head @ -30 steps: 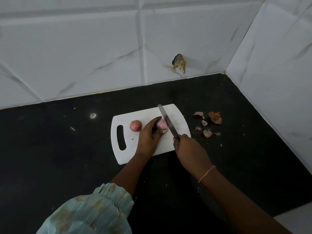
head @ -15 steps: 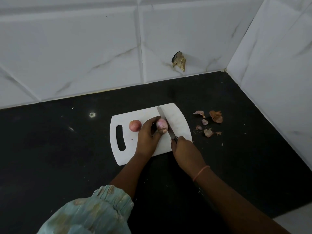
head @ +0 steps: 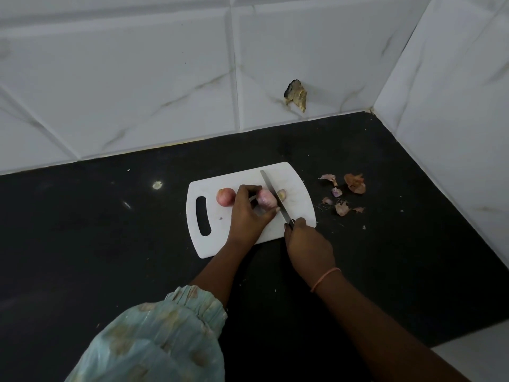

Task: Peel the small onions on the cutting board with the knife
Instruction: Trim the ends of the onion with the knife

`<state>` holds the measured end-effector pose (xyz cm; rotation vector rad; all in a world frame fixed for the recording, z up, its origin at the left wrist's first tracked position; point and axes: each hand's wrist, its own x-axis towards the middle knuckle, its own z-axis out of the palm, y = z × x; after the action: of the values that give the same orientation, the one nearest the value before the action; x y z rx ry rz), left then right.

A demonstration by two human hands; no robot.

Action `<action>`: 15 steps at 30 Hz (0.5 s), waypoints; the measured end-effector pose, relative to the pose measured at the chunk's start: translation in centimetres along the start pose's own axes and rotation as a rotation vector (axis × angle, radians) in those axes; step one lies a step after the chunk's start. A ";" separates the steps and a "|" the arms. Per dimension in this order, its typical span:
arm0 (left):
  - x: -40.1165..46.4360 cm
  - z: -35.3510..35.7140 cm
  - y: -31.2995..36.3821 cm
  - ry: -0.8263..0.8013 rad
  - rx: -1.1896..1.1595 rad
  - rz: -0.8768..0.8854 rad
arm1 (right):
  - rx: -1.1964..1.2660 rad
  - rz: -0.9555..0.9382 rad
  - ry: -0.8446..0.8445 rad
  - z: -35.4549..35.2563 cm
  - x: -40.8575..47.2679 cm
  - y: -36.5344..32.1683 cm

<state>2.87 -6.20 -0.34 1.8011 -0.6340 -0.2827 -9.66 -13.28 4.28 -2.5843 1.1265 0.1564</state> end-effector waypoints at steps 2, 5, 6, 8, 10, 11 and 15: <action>-0.1 0.2 0.2 0.026 0.030 0.006 | 0.008 0.001 0.010 -0.1 0.1 0.4; -0.2 0.3 0.2 0.058 0.062 0.007 | 0.027 -0.006 0.033 -0.3 0.3 1.3; -0.2 0.3 0.2 0.052 0.064 0.001 | 0.030 -0.003 0.043 -0.4 0.1 1.5; -0.2 0.3 0.2 0.037 0.076 -0.003 | 0.033 0.003 0.058 -0.3 0.1 1.9; -0.3 0.4 0.1 0.020 0.128 0.038 | 0.037 0.010 0.067 -0.1 0.0 2.4; -0.3 0.4 0.2 0.012 0.158 0.068 | 0.042 0.015 0.064 -0.1 -0.1 2.5; -0.3 0.7 0.4 -0.026 0.253 0.090 | 0.028 0.010 0.060 0.0 -0.3 2.4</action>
<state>2.12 -6.68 -0.25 2.0057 -0.7959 -0.1704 -11.57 -14.61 3.78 -2.5751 1.1536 0.0653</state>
